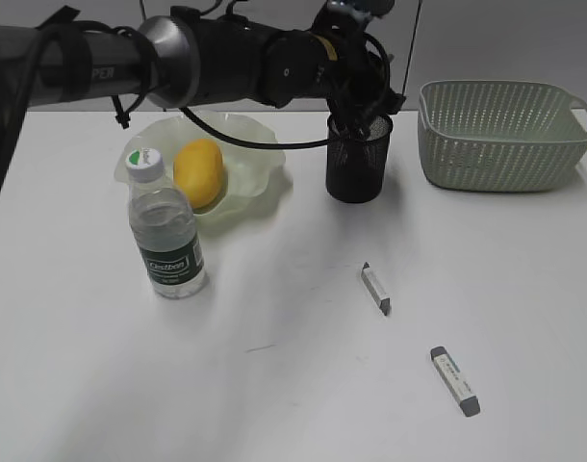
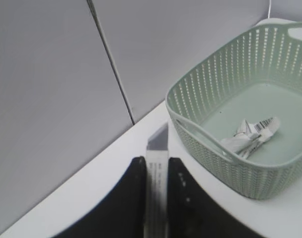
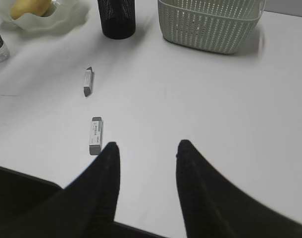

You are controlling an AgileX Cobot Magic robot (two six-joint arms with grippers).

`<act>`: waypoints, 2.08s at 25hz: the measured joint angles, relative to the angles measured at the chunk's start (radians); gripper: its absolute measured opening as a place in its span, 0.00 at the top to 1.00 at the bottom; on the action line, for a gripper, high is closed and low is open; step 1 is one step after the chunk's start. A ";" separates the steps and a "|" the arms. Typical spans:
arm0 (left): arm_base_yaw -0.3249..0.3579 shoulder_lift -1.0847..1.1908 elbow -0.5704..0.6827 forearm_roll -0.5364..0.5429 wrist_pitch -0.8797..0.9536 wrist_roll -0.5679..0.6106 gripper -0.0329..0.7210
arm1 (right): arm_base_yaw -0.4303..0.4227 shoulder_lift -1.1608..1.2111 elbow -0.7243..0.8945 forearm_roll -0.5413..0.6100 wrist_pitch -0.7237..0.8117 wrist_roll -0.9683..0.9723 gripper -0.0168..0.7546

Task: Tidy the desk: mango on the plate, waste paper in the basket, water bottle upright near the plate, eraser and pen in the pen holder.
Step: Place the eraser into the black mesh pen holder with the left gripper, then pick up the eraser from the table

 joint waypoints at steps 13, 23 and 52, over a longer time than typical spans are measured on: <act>0.000 -0.076 0.000 -0.027 0.249 0.000 0.49 | 0.000 0.000 0.001 0.000 0.000 0.000 0.57; 0.006 -0.622 0.489 -0.101 0.269 0.000 0.56 | 0.000 0.000 0.001 0.000 0.000 0.000 0.57; 0.183 -2.255 1.374 0.047 1.009 -0.281 0.55 | 0.000 0.000 0.001 0.001 -0.002 0.000 0.61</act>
